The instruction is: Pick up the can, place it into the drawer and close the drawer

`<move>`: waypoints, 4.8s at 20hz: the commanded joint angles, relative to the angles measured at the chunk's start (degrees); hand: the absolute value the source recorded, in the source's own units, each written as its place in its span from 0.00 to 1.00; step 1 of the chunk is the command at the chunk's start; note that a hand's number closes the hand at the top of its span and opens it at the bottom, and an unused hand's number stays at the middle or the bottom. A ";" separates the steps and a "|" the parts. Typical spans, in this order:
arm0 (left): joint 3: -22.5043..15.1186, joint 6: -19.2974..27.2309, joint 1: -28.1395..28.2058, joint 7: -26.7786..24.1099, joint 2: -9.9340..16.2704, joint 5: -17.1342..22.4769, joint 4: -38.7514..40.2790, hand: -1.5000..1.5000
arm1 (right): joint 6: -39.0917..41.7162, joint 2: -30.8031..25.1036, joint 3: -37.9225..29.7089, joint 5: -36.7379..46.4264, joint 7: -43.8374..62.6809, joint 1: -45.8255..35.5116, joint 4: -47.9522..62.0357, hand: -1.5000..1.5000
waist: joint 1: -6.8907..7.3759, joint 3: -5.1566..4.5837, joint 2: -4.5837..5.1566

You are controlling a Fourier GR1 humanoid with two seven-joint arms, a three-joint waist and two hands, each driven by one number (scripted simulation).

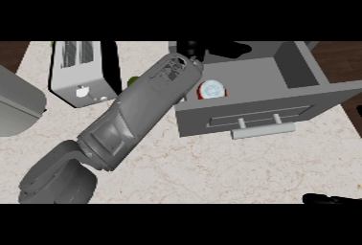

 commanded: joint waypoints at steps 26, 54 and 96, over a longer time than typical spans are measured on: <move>1.43 3.56 -0.31 -1.23 0.02 5.08 -5.63 0.00 | -8.00 -7.96 21.35 55.29 -4.71 -10.39 16.24 0.00 | 7.37 -0.12 -1.51; -0.87 0.95 13.84 18.88 21.89 -2.30 -37.89 0.00 | -42.40 -2.69 8.71 68.20 -11.41 -38.01 76.14 0.00 | 11.89 -0.03 -1.38; 1.80 -1.60 38.10 16.58 30.33 -7.59 -58.66 0.00 | -47.45 -2.54 -14.63 52.23 -26.63 -73.57 107.14 0.00 | 12.48 0.16 -0.37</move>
